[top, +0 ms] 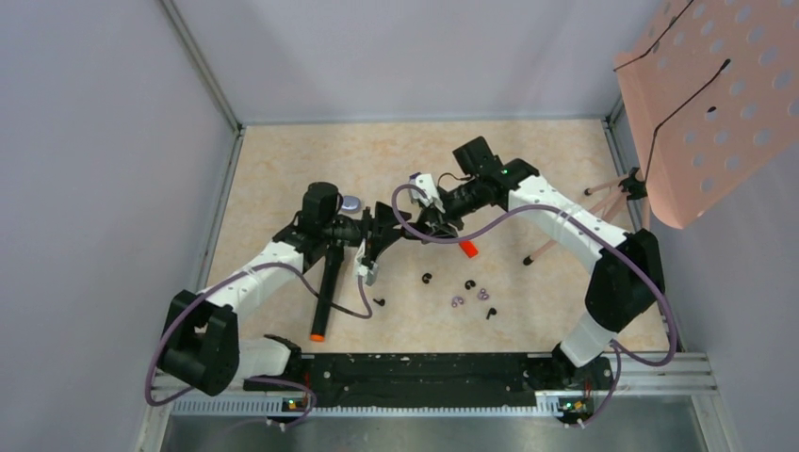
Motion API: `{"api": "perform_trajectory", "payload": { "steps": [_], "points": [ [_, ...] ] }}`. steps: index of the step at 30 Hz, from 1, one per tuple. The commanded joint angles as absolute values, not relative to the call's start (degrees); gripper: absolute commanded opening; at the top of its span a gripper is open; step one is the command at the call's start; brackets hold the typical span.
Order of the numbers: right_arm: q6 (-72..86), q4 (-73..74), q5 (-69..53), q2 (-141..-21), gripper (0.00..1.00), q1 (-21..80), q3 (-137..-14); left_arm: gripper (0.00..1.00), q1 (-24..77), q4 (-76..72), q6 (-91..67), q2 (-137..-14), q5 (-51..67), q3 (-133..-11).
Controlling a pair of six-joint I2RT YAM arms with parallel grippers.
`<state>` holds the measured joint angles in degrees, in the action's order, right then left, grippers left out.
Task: Insert the wireless bluetooth earbuds into the charging case
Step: Pick up the charging case at the center of the board, then open the charging case.
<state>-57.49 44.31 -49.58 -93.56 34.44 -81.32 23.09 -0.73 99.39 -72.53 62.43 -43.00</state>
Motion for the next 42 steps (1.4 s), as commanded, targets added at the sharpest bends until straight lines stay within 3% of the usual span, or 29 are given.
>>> {"api": "perform_trajectory", "payload": {
  "steps": [1, 5, 8, 13, 16, 21, 26, 30, 42],
  "points": [
    [-59.10, 43.57, -53.34, -94.76, 0.14, 35.49, -85.30, 0.52, 24.07, -6.33, 105.38, -74.51, 66.63, -43.82],
    [-57.80, 43.52, -53.48, -95.74, 0.14, 36.10, -86.52, 0.47, 24.17, -4.06, 108.69, -75.78, 67.92, -45.13],
    [-56.59, 42.77, -52.82, -96.06, 0.16, 36.25, -86.53, 0.27, 24.26, -3.51, 109.05, -76.19, 68.41, -45.28],
    [-47.62, 37.06, -47.25, -94.04, 0.46, 35.60, -84.57, 0.00, 24.24, -2.72, 105.88, -75.27, 66.46, -44.82],
    [-42.46, 33.85, -41.87, -90.62, 0.54, 34.14, -83.64, 0.00, 24.26, -5.85, 97.01, -73.69, 62.68, -43.81],
    [-37.50, 33.21, -40.53, -85.93, 0.60, 30.42, -84.60, 0.00, 24.55, -14.00, 62.59, -71.97, 55.36, -46.37],
    [-38.85, 34.59, -41.59, -81.83, 0.60, 29.58, -83.96, 0.00, 24.79, -5.07, 35.91, -74.57, 51.21, -57.22],
    [-40.03, 35.95, -43.47, -82.76, 0.57, 29.63, -84.34, 0.00, 24.78, 3.68, 26.07, -77.68, 54.64, -63.96],
    [-38.35, 35.15, -47.77, -86.73, 0.50, 31.68, -87.71, 0.00, 24.81, 1.42, 19.65, -77.87, 55.73, -62.40]
  ]
}}
